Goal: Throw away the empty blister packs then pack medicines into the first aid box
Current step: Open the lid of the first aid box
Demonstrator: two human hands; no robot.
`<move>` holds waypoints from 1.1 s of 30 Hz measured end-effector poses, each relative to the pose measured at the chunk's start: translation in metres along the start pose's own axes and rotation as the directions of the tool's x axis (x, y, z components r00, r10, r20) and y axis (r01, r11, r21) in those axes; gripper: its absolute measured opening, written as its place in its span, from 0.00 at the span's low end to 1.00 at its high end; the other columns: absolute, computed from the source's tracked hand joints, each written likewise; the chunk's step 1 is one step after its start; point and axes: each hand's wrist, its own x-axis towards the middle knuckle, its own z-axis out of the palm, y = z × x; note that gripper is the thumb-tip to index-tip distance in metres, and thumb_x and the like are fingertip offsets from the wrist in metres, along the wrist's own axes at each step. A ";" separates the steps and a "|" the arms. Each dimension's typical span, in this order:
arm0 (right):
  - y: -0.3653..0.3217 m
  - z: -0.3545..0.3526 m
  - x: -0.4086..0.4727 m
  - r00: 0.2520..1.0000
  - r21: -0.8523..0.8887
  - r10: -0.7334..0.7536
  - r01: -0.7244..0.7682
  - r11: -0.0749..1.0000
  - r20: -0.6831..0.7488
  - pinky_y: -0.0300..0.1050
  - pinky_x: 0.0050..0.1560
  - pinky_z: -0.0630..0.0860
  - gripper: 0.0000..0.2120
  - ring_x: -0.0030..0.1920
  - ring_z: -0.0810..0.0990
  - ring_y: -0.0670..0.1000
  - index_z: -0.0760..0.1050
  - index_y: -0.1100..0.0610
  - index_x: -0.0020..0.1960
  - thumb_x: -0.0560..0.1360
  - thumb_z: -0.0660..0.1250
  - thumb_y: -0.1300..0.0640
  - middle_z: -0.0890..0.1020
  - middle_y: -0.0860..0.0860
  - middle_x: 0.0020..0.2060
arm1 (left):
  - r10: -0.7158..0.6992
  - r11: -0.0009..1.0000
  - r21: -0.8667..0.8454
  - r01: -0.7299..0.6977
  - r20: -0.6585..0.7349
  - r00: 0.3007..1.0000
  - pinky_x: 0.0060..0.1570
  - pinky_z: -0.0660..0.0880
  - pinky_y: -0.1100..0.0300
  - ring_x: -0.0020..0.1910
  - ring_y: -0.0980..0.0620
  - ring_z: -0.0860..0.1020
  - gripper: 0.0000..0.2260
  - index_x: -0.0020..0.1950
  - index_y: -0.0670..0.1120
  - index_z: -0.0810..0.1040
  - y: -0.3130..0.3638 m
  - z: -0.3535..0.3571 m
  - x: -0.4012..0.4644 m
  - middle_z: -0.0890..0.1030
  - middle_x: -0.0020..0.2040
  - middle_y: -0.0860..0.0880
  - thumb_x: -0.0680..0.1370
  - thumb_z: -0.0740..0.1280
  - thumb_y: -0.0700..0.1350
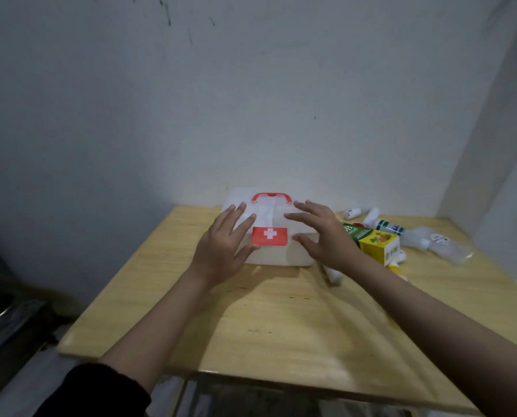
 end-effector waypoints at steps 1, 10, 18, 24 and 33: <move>-0.002 0.000 -0.001 1.000 0.012 0.006 -0.006 1.000 0.000 0.55 0.69 0.63 0.21 0.71 0.64 0.58 0.75 0.52 0.63 0.71 0.71 0.58 0.72 0.55 0.68 | -0.018 1.000 -0.022 0.018 -0.008 1.000 0.54 0.76 0.48 0.69 0.41 0.70 0.23 0.66 0.44 0.74 0.001 -0.001 0.000 0.73 0.69 0.42 0.79 0.57 0.57; -0.020 0.017 -0.002 0.964 0.192 0.158 -0.117 0.974 -0.213 0.45 0.65 0.61 0.12 0.71 0.65 0.55 0.79 0.52 0.53 0.71 0.72 0.53 0.78 0.52 0.62 | -0.250 0.962 -0.144 0.233 -0.109 0.962 0.55 0.72 0.56 0.64 0.46 0.73 0.15 0.60 0.47 0.78 0.019 0.006 0.009 0.78 0.63 0.46 0.78 0.62 0.52; -0.019 0.028 -0.001 0.950 0.198 0.188 -0.140 0.970 -0.249 0.47 0.65 0.60 0.07 0.70 0.65 0.55 0.81 0.52 0.50 0.73 0.69 0.60 0.79 0.52 0.61 | -0.299 0.947 -0.170 0.273 -0.149 0.943 0.56 0.77 0.50 0.61 0.47 0.75 0.18 0.63 0.46 0.76 0.019 0.012 0.012 0.79 0.61 0.47 0.75 0.67 0.51; -0.012 0.027 -0.004 0.972 0.110 0.080 -0.057 0.992 -0.222 0.50 0.65 0.63 0.12 0.69 0.66 0.56 0.80 0.51 0.56 0.73 0.69 0.58 0.79 0.51 0.61 | -0.457 0.874 -0.169 0.456 0.032 0.889 0.64 0.62 0.52 0.76 0.44 0.53 0.37 0.74 0.57 0.60 0.017 0.015 0.009 0.54 0.78 0.47 0.69 0.66 0.67; 0.002 0.019 -0.002 0.980 -0.150 -0.126 0.102 0.983 -0.157 0.53 0.56 0.75 0.15 0.63 0.74 0.60 0.79 0.51 0.59 0.73 0.70 0.60 0.81 0.53 0.59 | -0.577 0.750 -0.309 0.584 0.125 0.807 0.59 0.70 0.54 0.75 0.46 0.57 0.43 0.75 0.60 0.52 0.022 0.016 0.011 0.51 0.78 0.49 0.66 0.69 0.67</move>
